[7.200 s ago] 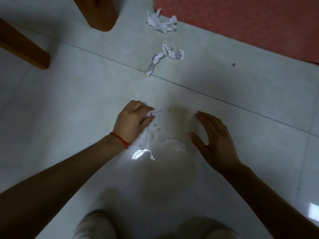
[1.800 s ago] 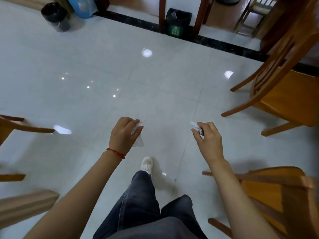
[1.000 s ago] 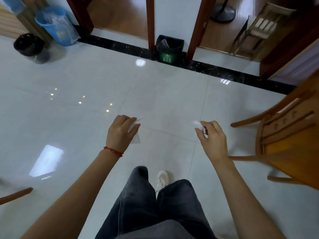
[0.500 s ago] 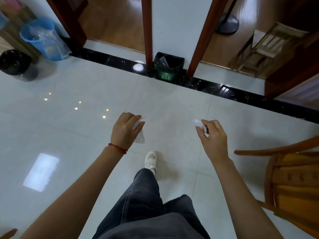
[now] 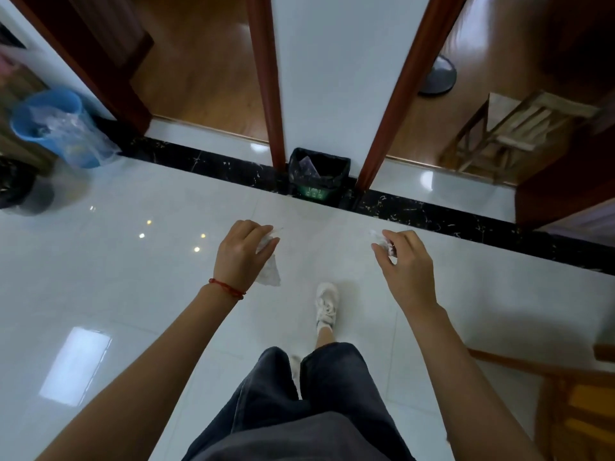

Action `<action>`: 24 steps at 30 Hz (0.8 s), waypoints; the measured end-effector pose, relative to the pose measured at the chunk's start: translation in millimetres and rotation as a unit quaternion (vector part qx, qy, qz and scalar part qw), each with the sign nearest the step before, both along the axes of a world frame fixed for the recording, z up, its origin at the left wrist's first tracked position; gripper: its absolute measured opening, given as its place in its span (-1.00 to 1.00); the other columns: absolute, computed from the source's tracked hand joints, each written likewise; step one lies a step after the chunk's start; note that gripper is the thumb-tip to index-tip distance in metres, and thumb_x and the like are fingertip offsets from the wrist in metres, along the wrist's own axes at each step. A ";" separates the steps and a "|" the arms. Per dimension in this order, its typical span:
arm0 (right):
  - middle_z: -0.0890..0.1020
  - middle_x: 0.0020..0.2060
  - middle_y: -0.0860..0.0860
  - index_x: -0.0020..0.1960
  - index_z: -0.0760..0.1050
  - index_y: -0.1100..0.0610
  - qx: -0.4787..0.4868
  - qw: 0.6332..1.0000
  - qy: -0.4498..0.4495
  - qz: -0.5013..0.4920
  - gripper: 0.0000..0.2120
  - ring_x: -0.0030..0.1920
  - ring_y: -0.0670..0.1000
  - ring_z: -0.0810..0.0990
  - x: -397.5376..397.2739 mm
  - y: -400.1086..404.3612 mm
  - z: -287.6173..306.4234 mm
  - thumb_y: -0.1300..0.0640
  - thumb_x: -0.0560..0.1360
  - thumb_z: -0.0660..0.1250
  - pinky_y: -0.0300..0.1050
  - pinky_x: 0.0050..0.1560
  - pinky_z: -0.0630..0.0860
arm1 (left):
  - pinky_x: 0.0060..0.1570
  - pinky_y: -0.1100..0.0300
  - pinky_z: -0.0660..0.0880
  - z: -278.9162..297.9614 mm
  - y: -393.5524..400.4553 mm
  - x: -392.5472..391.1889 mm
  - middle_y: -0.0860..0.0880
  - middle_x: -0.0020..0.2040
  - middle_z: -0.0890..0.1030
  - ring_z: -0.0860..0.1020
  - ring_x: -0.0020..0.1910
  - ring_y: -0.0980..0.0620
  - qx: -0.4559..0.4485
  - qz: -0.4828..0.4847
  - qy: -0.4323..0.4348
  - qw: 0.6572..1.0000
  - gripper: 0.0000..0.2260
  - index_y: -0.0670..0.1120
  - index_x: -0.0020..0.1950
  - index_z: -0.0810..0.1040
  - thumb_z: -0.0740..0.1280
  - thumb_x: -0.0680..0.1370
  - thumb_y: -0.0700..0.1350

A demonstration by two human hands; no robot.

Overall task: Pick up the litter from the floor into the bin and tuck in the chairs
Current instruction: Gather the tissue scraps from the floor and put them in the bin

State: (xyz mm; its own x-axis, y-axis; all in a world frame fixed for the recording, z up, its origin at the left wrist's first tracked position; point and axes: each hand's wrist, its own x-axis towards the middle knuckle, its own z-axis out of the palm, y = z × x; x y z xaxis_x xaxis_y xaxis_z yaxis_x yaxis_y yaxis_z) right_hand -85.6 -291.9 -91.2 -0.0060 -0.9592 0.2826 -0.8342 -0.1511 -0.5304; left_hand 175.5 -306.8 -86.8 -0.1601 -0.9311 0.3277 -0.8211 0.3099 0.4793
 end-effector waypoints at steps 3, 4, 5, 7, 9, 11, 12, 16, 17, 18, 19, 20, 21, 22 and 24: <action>0.58 -0.16 0.23 0.04 0.54 0.34 -0.009 1.000 -0.003 0.007 -0.77 -0.25 0.14 0.55 -8.0 -56.9 -4.7 0.27 0.43 0.41 -0.09 -0.27 0.53 | -0.32 0.04 0.52 -4.5 -52.6 -9.5 -0.27 -0.29 0.60 0.55 -0.35 -0.22 -0.002 0.004 -0.004 1.000 -0.81 -0.38 -0.16 0.61 0.52 0.28 -0.39; 0.57 -0.17 0.23 0.04 0.54 0.34 -0.012 1.000 -0.004 0.012 -0.78 -0.25 0.14 0.55 -10.4 -76.6 -4.5 0.27 0.42 0.41 -0.09 -0.27 0.52 | -0.32 0.04 0.52 -5.0 -70.4 -13.8 -0.27 -0.29 0.60 0.55 -0.35 -0.23 -0.003 0.004 -0.005 1.000 -0.81 -0.38 -0.16 0.61 0.52 0.28 -0.39; 0.57 -0.18 0.23 0.04 0.55 0.33 -0.012 1.000 -0.003 0.017 -0.78 -0.26 0.15 0.55 -13.0 -95.9 -3.9 0.28 0.42 0.41 -0.09 -0.27 0.52 | -0.31 0.04 0.53 -4.9 -87.7 -18.1 -0.27 -0.28 0.60 0.55 -0.34 -0.23 0.000 0.007 -0.005 1.000 -0.81 -0.38 -0.15 0.61 0.52 0.28 -0.39; 0.57 -0.19 0.24 0.04 0.55 0.34 -0.011 1.000 -0.002 0.026 -0.78 -0.25 0.16 0.55 -18.6 -132.2 -1.3 0.29 0.41 0.42 -0.08 -0.28 0.52 | -0.31 0.05 0.52 -3.3 -120.3 -25.6 -0.27 -0.28 0.60 0.55 -0.33 -0.23 0.000 0.019 -0.002 1.000 -0.81 -0.38 -0.15 0.61 0.52 0.29 -0.39; 0.57 -0.18 0.24 0.04 0.55 0.34 -0.013 0.999 0.000 0.037 -0.77 -0.24 0.18 0.56 -23.1 -167.3 2.2 0.29 0.40 0.42 -0.04 -0.26 0.54 | -0.31 0.05 0.52 -1.3 -150.3 -32.2 -0.27 -0.28 0.60 0.55 -0.33 -0.23 -0.007 0.023 -0.001 1.000 -0.81 -0.38 -0.14 0.61 0.51 0.29 -0.38; 0.57 -0.19 0.24 0.04 0.55 0.34 -0.009 0.999 0.000 0.045 -0.77 -0.23 0.19 0.56 -26.5 -201.2 2.9 0.30 0.40 0.42 -0.03 -0.23 0.53 | -0.32 0.06 0.52 0.1 -180.2 -37.3 -0.27 -0.29 0.59 0.54 -0.35 -0.23 -0.007 0.027 0.000 1.000 -0.80 -0.38 -0.15 0.60 0.52 0.28 -0.39; 0.56 -0.19 0.24 0.04 0.55 0.34 -0.006 0.999 0.001 0.046 -0.77 -0.23 0.19 0.56 -27.2 -215.4 1.9 0.30 0.40 0.43 -0.04 -0.22 0.52 | -0.32 0.06 0.52 0.3 -193.1 -38.7 -0.27 -0.30 0.59 0.54 -0.35 -0.23 -0.009 0.029 0.001 1.000 -0.81 -0.37 -0.16 0.60 0.52 0.28 -0.39; 0.56 -0.20 0.23 0.03 0.56 0.34 0.012 0.999 -0.002 0.039 -0.76 -0.23 0.18 0.56 -26.3 -262.5 -10.6 0.29 0.39 0.43 -0.08 -0.22 0.50 | -0.33 0.05 0.53 -8.9 -242.4 -38.1 -0.27 -0.30 0.59 0.55 -0.36 -0.22 -0.007 0.024 0.001 1.000 -0.82 -0.37 -0.17 0.61 0.52 0.28 -0.39; 0.56 -0.20 0.23 0.03 0.55 0.33 0.016 0.999 -0.005 0.033 -0.76 -0.23 0.19 0.56 -26.2 -275.5 -16.9 0.30 0.39 0.44 -0.07 -0.22 0.51 | -0.34 0.05 0.54 -14.2 -257.3 -37.2 -0.26 -0.31 0.59 0.55 -0.36 -0.21 -0.001 0.019 0.002 1.000 -0.82 -0.37 -0.17 0.61 0.52 0.28 -0.38; 0.56 -0.20 0.23 0.03 0.55 0.33 0.019 0.999 -0.006 0.026 -0.76 -0.22 0.19 0.56 -25.6 -286.8 -23.1 0.30 0.39 0.44 -0.06 -0.22 0.52 | -0.35 0.05 0.54 -19.3 -270.8 -36.7 -0.26 -0.31 0.59 0.55 -0.36 -0.20 0.003 0.014 0.003 1.000 -0.82 -0.36 -0.17 0.61 0.52 0.29 -0.38; 0.57 -0.20 0.24 0.02 0.55 0.34 0.023 1.000 -0.004 0.020 -0.77 -0.22 0.20 0.56 -24.0 -297.8 -29.4 0.30 0.38 0.44 -0.05 -0.22 0.53 | -0.35 0.05 0.54 -24.1 -284.1 -36.3 -0.26 -0.31 0.59 0.56 -0.36 -0.20 0.007 0.010 0.004 1.000 -0.82 -0.36 -0.17 0.61 0.52 0.29 -0.38; 0.57 -0.20 0.24 0.02 0.55 0.34 0.028 1.000 -0.003 0.013 -0.77 -0.23 0.20 0.57 -22.0 -308.5 -36.0 0.30 0.38 0.44 -0.03 -0.23 0.54 | -0.34 0.06 0.54 -29.2 -297.7 -35.3 -0.26 -0.31 0.59 0.56 -0.36 -0.20 0.013 0.004 0.005 1.000 -0.82 -0.36 -0.17 0.61 0.52 0.29 -0.38; 0.57 -0.19 0.24 0.02 0.56 0.34 0.035 0.999 -0.005 0.005 -0.77 -0.23 0.20 0.57 -19.4 -318.6 -42.4 0.30 0.38 0.44 -0.02 -0.25 0.55 | -0.33 0.07 0.53 -34.3 -311.4 -33.7 -0.26 -0.31 0.59 0.56 -0.36 -0.20 0.019 -0.003 0.008 1.000 -0.82 -0.36 -0.17 0.61 0.52 0.28 -0.38; 0.57 -0.19 0.24 0.02 0.56 0.34 0.041 0.999 -0.008 -0.004 -0.77 -0.24 0.19 0.57 -16.5 -328.3 -48.5 0.30 0.39 0.44 0.00 -0.27 0.56 | -0.32 0.08 0.53 -39.8 -325.0 -31.7 -0.26 -0.31 0.59 0.56 -0.36 -0.20 0.023 -0.008 0.009 1.000 -0.82 -0.36 -0.16 0.61 0.52 0.28 -0.38; 0.57 -0.20 0.24 0.03 0.56 0.34 0.053 0.998 -0.015 -0.020 -0.77 -0.25 0.17 0.56 -9.5 -346.5 -60.4 0.30 0.39 0.44 -0.02 -0.30 0.56 | -0.29 0.07 0.53 -51.3 -350.5 -27.2 -0.26 -0.29 0.60 0.56 -0.34 -0.20 0.034 -0.012 0.008 0.999 -0.82 -0.36 -0.15 0.61 0.51 0.29 -0.37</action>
